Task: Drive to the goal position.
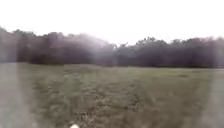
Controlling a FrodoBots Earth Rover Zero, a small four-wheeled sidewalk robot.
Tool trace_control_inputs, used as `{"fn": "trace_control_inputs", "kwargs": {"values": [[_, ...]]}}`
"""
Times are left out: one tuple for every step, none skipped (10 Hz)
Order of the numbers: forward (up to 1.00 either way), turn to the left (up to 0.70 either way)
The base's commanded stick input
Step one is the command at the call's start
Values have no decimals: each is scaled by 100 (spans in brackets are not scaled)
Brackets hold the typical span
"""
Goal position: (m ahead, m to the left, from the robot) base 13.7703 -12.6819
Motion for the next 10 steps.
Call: {"fn": "trace_control_inputs", "kwargs": {"values": [[70,0],[70,0],[70,0],[70,0],[70,0],[70,0],[70,0],[70,0],[70,-9],[70,-12]]}}
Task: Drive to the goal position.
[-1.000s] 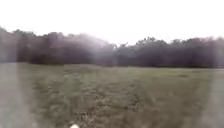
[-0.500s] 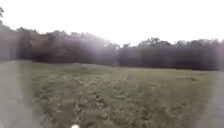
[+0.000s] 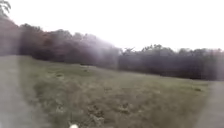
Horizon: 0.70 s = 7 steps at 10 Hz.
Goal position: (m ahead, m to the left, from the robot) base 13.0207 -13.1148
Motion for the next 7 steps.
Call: {"fn": "trace_control_inputs", "kwargs": {"values": [[70,-14],[70,-14],[70,-14],[70,-14],[70,-14],[70,-14],[70,-14]]}}
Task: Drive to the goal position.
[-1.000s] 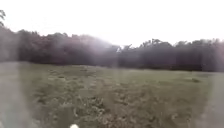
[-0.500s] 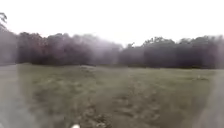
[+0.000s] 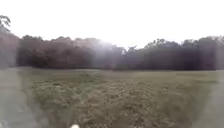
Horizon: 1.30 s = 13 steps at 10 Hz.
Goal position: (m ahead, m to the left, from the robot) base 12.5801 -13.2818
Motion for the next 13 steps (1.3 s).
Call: {"fn": "trace_control_inputs", "kwargs": {"values": [[70,-14],[70,-14],[70,-14],[70,-14],[70,0],[70,0],[70,0],[70,0],[70,0],[70,0],[70,0],[70,0],[70,0]]}}
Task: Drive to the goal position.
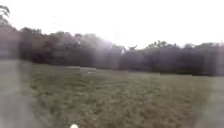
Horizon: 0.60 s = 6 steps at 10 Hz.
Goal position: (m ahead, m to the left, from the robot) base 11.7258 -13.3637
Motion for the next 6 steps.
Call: {"fn": "trace_control_inputs", "kwargs": {"values": [[70,0],[70,0],[70,0],[70,0],[70,0],[70,0]]}}
